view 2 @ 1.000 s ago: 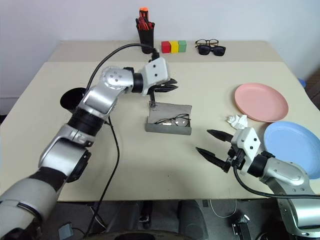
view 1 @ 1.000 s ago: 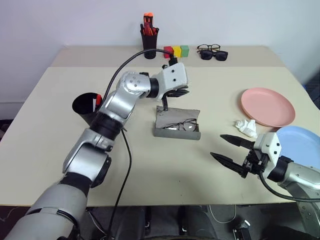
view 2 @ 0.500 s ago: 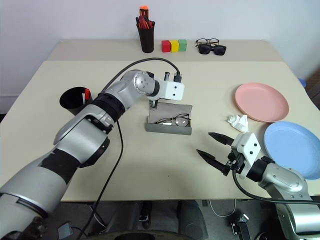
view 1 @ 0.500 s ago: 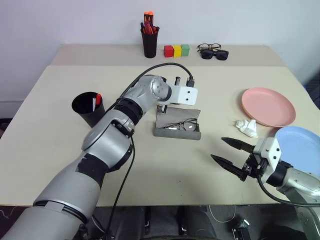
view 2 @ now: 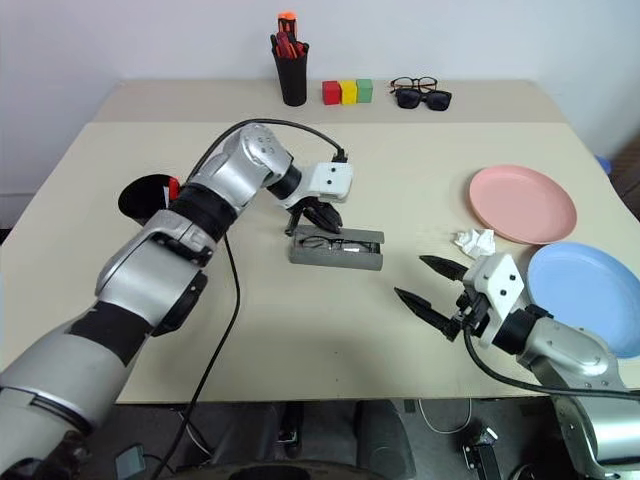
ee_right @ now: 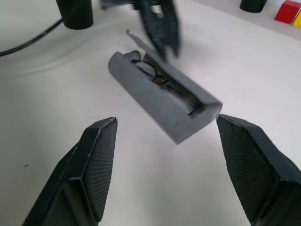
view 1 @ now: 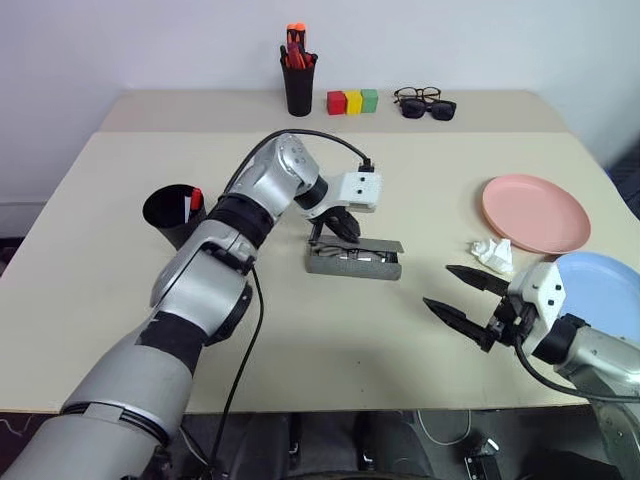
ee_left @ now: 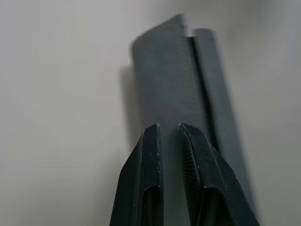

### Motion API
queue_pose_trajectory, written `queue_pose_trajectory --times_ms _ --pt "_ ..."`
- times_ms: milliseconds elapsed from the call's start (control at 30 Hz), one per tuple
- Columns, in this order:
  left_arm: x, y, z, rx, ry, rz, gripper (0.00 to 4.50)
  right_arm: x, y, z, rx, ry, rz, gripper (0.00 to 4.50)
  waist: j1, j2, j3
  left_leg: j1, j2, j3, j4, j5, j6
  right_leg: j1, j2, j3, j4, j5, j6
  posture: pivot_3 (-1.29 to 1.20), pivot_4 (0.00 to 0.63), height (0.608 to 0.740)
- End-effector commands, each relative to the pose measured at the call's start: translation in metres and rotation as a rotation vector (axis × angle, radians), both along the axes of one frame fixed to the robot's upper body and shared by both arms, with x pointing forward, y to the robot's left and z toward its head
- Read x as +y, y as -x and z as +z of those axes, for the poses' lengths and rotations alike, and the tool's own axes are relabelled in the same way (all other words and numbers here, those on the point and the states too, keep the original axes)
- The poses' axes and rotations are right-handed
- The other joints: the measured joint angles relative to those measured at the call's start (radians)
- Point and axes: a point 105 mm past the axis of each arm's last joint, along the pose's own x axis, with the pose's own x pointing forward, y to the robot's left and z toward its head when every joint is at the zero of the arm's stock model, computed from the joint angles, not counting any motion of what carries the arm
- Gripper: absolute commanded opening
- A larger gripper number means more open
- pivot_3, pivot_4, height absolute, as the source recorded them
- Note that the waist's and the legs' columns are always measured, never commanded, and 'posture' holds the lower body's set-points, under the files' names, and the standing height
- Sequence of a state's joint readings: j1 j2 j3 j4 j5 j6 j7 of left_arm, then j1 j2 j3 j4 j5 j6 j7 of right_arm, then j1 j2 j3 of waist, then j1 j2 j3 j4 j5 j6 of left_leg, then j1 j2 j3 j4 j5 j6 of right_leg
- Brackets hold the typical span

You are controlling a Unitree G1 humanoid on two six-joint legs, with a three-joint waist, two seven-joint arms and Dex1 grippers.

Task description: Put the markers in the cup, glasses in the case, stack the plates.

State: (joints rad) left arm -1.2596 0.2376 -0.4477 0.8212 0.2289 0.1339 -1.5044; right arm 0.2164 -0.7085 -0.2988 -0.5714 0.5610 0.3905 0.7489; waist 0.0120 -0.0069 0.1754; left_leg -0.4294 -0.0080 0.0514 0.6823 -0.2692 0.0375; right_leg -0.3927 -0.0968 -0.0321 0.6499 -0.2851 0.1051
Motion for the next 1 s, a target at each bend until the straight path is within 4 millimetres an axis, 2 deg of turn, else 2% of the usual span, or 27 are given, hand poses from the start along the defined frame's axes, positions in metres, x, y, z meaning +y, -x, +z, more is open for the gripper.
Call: queue_pose_trajectory --times_ms 33,167,233,300,333,433,467,533,600,700,800,900,1000 --pt "0.006 0.018 -0.001 0.040 0.014 -0.030 0.59 -0.008 -0.004 0.016 -0.025 -0.039 -0.100 3.42 0.001 0.000 0.000 0.000 0.000 0.000 0.000 0.000 0.000 0.000 -0.001 0.000 0.000 0.000 0.000 0.00 0.150 0.740" --pt "0.021 0.042 -0.018 0.069 0.010 -0.057 0.59 -0.021 -0.002 0.020 -0.015 -0.052 -0.168 3.42 0.002 0.000 0.000 0.000 0.000 -0.001 0.000 0.000 0.000 0.001 -0.003 0.001 0.000 0.000 0.000 0.00 0.150 0.740" --pt "0.019 0.043 -0.017 0.071 0.046 -0.006 0.59 -0.027 0.000 0.021 -0.021 -0.040 -0.198 3.42 0.005 0.000 0.000 0.000 0.000 -0.002 0.001 0.000 0.000 0.001 -0.003 0.001 0.000 0.000 0.000 0.00 0.150 0.740" --pt "0.011 0.040 -0.008 0.043 0.121 0.024 0.59 -0.037 -0.001 0.024 -0.023 -0.045 -0.248 3.42 0.008 0.000 0.000 0.000 0.000 -0.002 0.001 0.000 0.000 0.002 -0.003 0.001 0.000 0.000 0.000 0.00 0.150 0.740" --pt "0.007 0.038 -0.002 0.033 0.160 0.037 0.59 -0.043 -0.002 0.025 -0.034 -0.042 -0.278 3.42 0.009 0.000 0.000 0.000 -0.001 -0.002 0.002 0.000 0.000 0.002 -0.004 0.001 0.000 0.000 0.000 0.00 0.150 0.740" --pt "-0.021 0.041 0.061 -0.048 0.615 -0.003 0.59 -0.076 -0.004 0.023 -0.028 0.016 -0.440 3.42 0.013 0.000 0.000 0.000 -0.001 -0.002 0.002 0.000 0.000 0.002 -0.004 0.001 0.000 0.000 0.000 0.00 0.150 0.740" --pt "-0.024 0.043 0.071 -0.080 0.684 -0.015 0.59 -0.083 -0.002 0.020 -0.014 0.027 -0.459 3.42 0.017 0.000 0.000 0.000 -0.001 -0.002 0.002 0.000 0.000 0.002 -0.004 0.001 0.000 0.000 0.000 0.00 0.150 0.740" --pt "-0.025 0.051 0.064 -0.033 0.651 -0.043 0.59 -0.097 0.003 0.012 0.037 0.040 -0.521 3.42 0.019 0.001 -0.001 0.000 -0.001 -0.001 0.002 0.000 0.001 0.002 -0.004 0.001 0.000 0.000 0.000 0.00 0.150 0.740" --pt "-0.022 0.065 0.048 0.003 0.603 -0.119 0.59 -0.113 0.009 0.001 0.094 0.060 -0.592 3.42 0.015 0.005 -0.003 0.001 -0.001 -0.001 0.001 0.000 0.001 0.002 -0.002 0.001 0.000 0.000 0.000 0.00 0.150 0.740" --pt "-0.023 0.078 0.025 0.105 0.572 -0.165 1.40 -0.134 0.019 -0.021 0.178 0.115 -0.667 3.42 0.012 0.008 -0.005 0.003 0.000 0.000 0.000 0.000 0.000 0.003 0.000 0.001 0.000 0.000 0.000 0.00 0.150 0.740" --pt "-0.021 0.087 0.003 0.099 0.503 -0.217 2.89 -0.150 0.024 -0.036 0.227 0.135 -0.729 3.42 0.015 0.008 -0.005 0.003 -0.001 0.000 0.001 0.000 0.000 0.004 0.000 0.001 0.000 0.000 0.000 0.00 0.150 0.740" --pt "-0.022 0.090 -0.003 0.106 0.487 -0.234 4.46 -0.159 0.024 -0.042 0.247 0.140 -0.755 3.42 0.016 0.008 -0.005 0.003 -0.001 0.000 0.002 0.000 0.001 0.004 0.000 0.002 0.000 0.000 -0.001 0.00 0.150 0.740" --pt "-0.024 0.087 -0.005 0.068 0.473 -0.230 4.46 -0.167 0.021 -0.049 0.258 0.163 -0.775 3.42 0.016 0.009 -0.005 0.003 -0.001 0.000 0.001 0.000 0.001 0.003 -0.001 0.002 0.000 0.000 -0.001 0.00 0.150 0.740"
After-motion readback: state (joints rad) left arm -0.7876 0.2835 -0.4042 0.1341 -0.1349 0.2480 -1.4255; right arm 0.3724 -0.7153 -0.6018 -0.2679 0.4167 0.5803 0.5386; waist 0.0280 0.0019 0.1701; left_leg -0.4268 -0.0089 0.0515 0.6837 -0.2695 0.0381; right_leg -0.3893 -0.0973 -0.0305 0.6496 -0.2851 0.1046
